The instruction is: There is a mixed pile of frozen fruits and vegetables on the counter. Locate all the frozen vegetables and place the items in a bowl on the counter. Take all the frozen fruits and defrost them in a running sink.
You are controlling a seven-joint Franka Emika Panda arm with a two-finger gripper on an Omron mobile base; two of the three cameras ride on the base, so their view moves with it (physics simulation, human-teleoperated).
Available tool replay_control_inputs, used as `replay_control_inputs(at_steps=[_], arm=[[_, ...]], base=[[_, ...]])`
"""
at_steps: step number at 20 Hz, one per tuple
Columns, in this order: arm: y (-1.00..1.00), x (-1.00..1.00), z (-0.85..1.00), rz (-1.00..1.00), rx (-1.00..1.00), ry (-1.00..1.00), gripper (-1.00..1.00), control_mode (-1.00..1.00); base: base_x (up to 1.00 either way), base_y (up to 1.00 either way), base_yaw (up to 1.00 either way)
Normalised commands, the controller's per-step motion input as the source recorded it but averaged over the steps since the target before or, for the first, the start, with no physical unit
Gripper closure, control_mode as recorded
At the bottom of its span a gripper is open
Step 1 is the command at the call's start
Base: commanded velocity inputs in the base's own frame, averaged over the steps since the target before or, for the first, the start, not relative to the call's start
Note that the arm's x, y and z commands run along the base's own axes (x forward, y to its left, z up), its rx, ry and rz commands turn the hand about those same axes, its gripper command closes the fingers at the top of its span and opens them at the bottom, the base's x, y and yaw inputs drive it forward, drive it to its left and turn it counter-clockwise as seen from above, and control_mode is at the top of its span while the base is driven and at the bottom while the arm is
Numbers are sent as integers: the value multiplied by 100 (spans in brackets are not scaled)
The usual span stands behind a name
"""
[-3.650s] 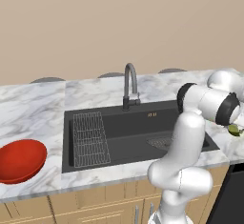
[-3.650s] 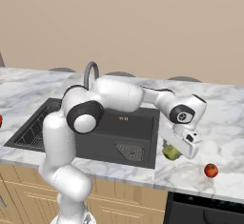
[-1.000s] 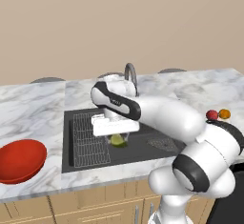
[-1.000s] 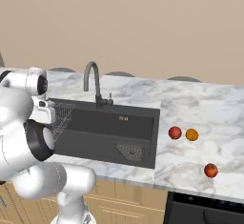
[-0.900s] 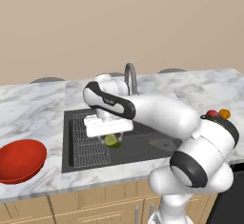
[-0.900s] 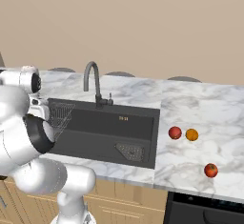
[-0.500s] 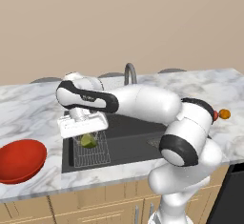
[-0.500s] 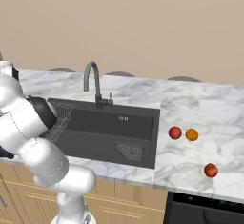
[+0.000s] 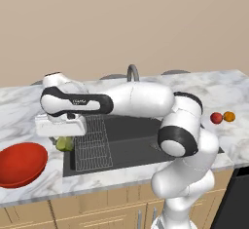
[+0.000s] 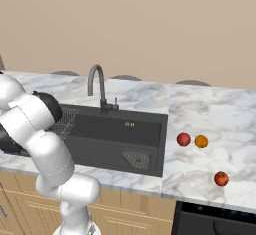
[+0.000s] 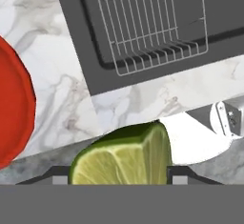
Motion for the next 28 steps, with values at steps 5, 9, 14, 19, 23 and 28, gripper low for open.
replay_control_inputs(at_steps=[5,9,14,19,23,28], arm=[[81,13,-8,-13,0,-4,100,-100],[54,24,3,-1,-11,3,100,-100],[53,21,7,0,-20,13,100,-100],[53,11,4,-2,-22,1,100,-100],[41,6,-2,-5,-16,-1,100,-100],[5,15,-29,-2,-1,-7,100,-100]], base=[[0,0,0],[0,0,0],[0,0,0],[0,0,0],[0,0,0],[0,0,0]])
